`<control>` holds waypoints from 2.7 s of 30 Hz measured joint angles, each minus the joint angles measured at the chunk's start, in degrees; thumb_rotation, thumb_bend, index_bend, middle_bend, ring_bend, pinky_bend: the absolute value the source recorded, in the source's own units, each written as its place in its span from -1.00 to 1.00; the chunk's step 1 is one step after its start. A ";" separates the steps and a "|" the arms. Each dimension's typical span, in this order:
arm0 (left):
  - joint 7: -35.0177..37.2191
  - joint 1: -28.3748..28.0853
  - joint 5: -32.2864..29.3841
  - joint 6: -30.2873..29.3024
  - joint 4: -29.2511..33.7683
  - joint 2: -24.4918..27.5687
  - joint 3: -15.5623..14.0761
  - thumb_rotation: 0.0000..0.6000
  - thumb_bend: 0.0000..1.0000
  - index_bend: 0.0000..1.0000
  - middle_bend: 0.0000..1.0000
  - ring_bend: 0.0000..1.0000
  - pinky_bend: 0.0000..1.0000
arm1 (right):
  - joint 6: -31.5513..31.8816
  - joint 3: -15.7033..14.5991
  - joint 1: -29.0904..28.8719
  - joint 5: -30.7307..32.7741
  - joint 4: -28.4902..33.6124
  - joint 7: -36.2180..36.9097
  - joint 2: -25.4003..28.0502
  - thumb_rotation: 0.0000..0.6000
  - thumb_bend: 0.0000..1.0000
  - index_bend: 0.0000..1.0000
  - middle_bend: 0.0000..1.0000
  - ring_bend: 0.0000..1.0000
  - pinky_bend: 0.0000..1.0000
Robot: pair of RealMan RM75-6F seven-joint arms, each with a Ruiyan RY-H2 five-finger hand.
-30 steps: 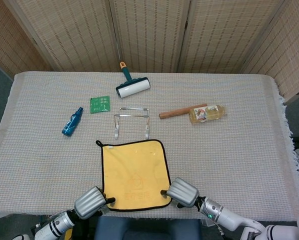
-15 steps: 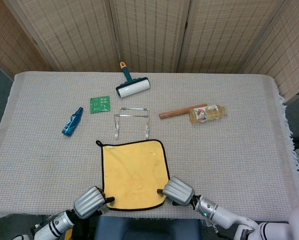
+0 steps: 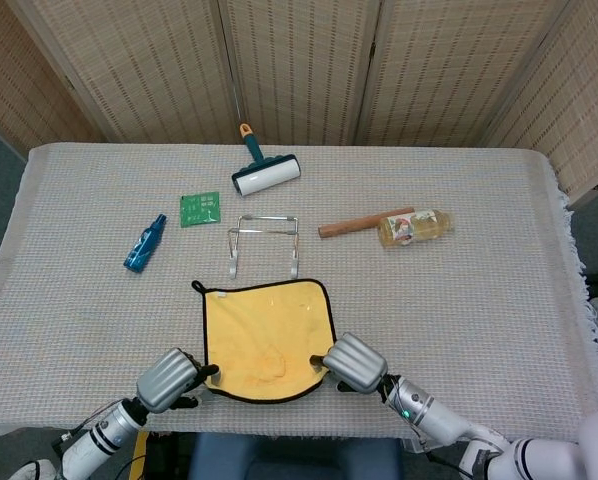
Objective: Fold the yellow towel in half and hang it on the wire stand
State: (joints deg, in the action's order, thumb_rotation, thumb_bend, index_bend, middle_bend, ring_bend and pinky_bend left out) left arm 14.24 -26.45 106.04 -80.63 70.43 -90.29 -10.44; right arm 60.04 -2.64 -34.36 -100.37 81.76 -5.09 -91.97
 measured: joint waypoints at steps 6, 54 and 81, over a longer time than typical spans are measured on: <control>3.82 -2.00 -4.34 4.34 3.64 3.10 2.41 1.00 -0.06 0.16 0.99 0.84 0.81 | 0.21 2.28 -0.30 2.86 -0.28 -1.05 -1.29 1.00 -0.04 0.08 0.84 1.00 1.00; 22.39 -10.71 -24.47 30.68 3.44 8.08 12.16 1.00 -0.16 -0.76 0.95 0.83 0.73 | -6.69 13.18 -9.30 20.10 -14.60 -10.04 -12.92 1.00 -0.04 0.10 0.84 1.00 1.00; 22.90 -3.71 -21.16 20.24 9.76 12.82 10.96 1.00 -0.17 -0.82 0.95 0.83 0.73 | -7.52 15.20 -13.08 23.51 -25.04 -8.15 -17.82 1.00 -0.04 0.10 0.84 1.00 1.00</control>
State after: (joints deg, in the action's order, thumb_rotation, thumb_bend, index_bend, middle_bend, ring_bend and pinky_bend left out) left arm 37.15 -30.17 84.88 -60.38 80.19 -77.47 0.53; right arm 52.52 12.57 -47.44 -76.86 56.72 -13.23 -109.79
